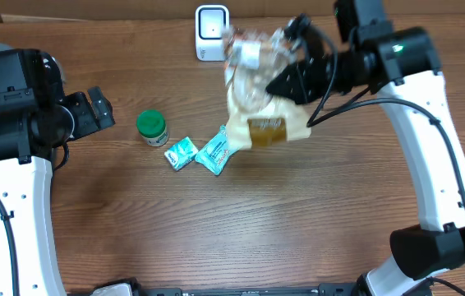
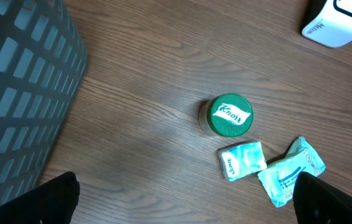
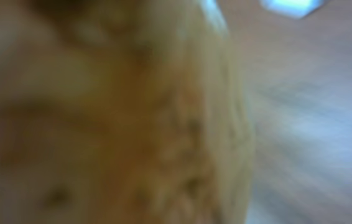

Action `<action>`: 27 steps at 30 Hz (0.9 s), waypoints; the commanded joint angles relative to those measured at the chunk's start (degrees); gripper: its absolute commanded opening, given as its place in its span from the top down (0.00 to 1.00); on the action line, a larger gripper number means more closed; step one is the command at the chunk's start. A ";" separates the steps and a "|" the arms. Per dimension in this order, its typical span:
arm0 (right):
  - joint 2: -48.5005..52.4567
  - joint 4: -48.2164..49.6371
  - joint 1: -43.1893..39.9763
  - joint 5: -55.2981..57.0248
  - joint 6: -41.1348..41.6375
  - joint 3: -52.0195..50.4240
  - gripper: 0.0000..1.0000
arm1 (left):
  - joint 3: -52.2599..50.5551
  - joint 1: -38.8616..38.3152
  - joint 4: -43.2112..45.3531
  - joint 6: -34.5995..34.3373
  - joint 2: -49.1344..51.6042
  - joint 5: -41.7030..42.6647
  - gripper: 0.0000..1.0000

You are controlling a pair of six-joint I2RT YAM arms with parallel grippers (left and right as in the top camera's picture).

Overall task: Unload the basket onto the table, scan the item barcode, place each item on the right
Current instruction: 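Lift the bread bag with the right gripper up to the scanner, then hold the bread bag in front of the scanner with the right gripper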

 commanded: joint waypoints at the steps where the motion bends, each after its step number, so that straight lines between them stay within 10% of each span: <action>1: 2.01 1.40 0.46 16.76 6.32 7.67 0.97 | 0.33 0.31 0.02 1.46 -1.03 -1.05 0.00; 14: 15.67 36.15 12.98 72.50 -6.05 8.39 0.96 | 0.33 0.31 0.02 1.46 -1.03 -1.05 0.01; 27: 37.27 66.16 17.44 86.14 -33.77 8.39 0.96 | 0.33 0.31 0.02 1.46 -1.03 -1.05 0.00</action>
